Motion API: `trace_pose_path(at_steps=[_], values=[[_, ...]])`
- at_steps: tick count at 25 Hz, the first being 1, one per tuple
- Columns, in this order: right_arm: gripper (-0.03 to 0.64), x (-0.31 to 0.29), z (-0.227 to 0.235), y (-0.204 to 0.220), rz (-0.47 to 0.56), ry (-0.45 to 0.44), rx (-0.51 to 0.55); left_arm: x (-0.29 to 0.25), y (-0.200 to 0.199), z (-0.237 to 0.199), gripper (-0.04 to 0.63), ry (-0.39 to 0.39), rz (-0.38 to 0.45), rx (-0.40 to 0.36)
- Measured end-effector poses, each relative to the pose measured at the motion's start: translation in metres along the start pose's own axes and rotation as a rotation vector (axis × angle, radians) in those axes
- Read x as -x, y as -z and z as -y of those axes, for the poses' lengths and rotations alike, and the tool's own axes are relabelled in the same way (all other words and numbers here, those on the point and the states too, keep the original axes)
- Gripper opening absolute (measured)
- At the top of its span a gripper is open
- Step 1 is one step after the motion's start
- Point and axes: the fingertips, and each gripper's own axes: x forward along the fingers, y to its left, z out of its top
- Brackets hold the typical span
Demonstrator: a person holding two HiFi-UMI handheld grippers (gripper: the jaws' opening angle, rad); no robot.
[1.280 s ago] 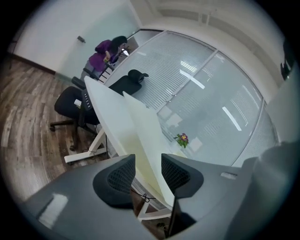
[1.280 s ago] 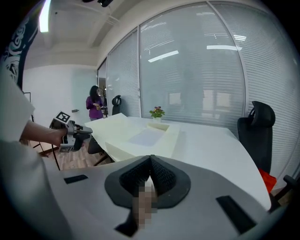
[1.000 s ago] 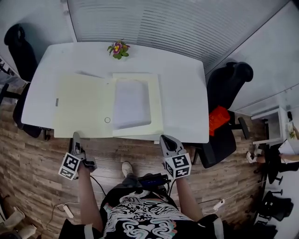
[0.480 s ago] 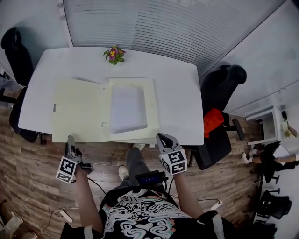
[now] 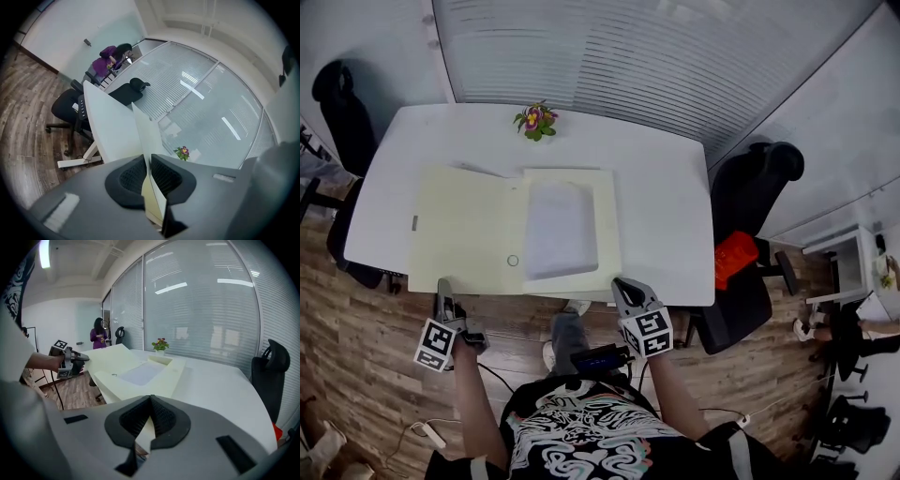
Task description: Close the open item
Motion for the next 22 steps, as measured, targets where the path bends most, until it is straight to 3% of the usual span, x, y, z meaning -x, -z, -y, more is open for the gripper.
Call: trace_pose_path(at_steps=[17, 22], values=[[0.002, 0.0, 0.0, 0.002, 0.044, -0.012, -0.037, 0.005, -0.006, 0.014, 0.006, 0.031, 0.007, -0.024], [0.002, 0.001, 0.001, 0.002, 0.037, -0.02, -0.069, 0.006, -0.004, 0.02, 0.003, 0.065, 0.016, 0.006]])
